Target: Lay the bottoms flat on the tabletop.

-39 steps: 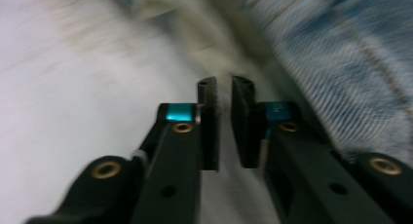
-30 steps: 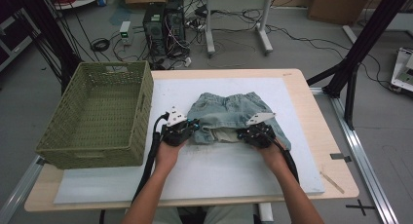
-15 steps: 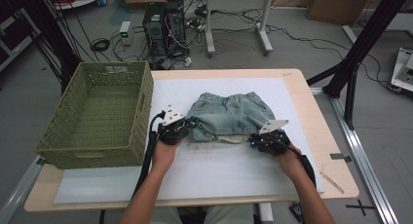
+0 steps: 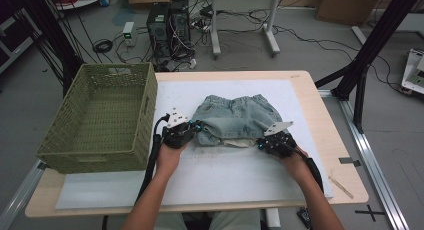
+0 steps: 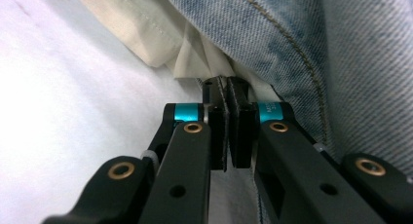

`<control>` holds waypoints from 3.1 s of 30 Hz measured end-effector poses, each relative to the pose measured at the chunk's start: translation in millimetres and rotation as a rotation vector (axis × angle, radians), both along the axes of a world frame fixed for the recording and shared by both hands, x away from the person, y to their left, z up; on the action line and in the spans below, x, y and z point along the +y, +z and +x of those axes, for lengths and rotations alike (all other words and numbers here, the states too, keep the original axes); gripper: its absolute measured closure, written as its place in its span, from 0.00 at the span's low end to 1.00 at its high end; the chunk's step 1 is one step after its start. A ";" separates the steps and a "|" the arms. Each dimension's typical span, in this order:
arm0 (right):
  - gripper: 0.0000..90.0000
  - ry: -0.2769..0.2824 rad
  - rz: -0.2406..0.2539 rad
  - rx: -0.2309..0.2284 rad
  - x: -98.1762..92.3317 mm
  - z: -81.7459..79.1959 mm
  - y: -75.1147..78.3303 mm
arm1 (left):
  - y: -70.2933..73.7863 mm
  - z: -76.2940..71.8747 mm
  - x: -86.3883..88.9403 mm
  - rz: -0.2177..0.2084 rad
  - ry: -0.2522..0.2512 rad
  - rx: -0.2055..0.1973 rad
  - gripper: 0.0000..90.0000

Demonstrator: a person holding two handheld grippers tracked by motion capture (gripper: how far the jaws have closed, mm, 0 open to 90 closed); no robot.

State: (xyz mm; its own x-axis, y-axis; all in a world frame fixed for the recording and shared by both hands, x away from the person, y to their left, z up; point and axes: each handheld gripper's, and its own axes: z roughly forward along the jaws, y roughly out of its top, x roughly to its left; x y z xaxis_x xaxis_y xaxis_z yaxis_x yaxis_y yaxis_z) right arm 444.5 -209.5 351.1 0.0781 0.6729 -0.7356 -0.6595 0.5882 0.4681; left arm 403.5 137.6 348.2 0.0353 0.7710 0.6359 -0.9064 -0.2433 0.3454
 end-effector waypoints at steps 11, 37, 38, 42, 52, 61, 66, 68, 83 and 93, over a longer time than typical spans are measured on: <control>1.00 0.166 -0.131 0.082 -15.0 -14.3 -22.4 | -0.3 -1.7 6.7 -0.022 0.000 -0.002 0.97; 0.67 0.528 -0.273 0.130 -65.1 -48.7 -40.4 | -3.5 0.7 8.0 -0.007 -0.028 0.018 0.66; 0.66 0.531 -0.220 0.103 -66.8 -51.1 -38.7 | -3.9 -0.3 9.3 -0.011 -0.030 0.015 0.63; 0.57 0.401 0.099 0.020 -71.6 -47.2 -23.8 | -7.0 -2.8 13.8 -0.015 -0.046 -0.003 0.58; 0.49 0.106 0.310 0.082 -49.8 -10.5 24.1 | -3.8 12.7 13.2 -0.009 0.017 0.088 0.50; 0.94 0.026 0.190 0.092 -33.8 -9.1 37.9 | 0.4 27.4 6.2 0.023 0.077 0.174 0.78; 0.94 0.148 0.276 0.046 -44.5 -16.8 48.4 | 0.5 21.6 10.9 -0.015 0.058 0.127 0.96; 0.94 0.170 0.323 0.025 -50.3 -19.9 53.1 | 1.9 18.4 13.3 -0.030 0.046 0.110 0.97; 0.83 0.133 0.513 -0.037 -52.4 -18.6 82.0 | 17.7 18.3 4.8 -0.065 0.041 0.117 0.82; 0.62 0.255 0.328 -0.118 -43.4 -38.7 25.1 | 2.7 10.5 6.4 -0.038 0.012 0.075 0.59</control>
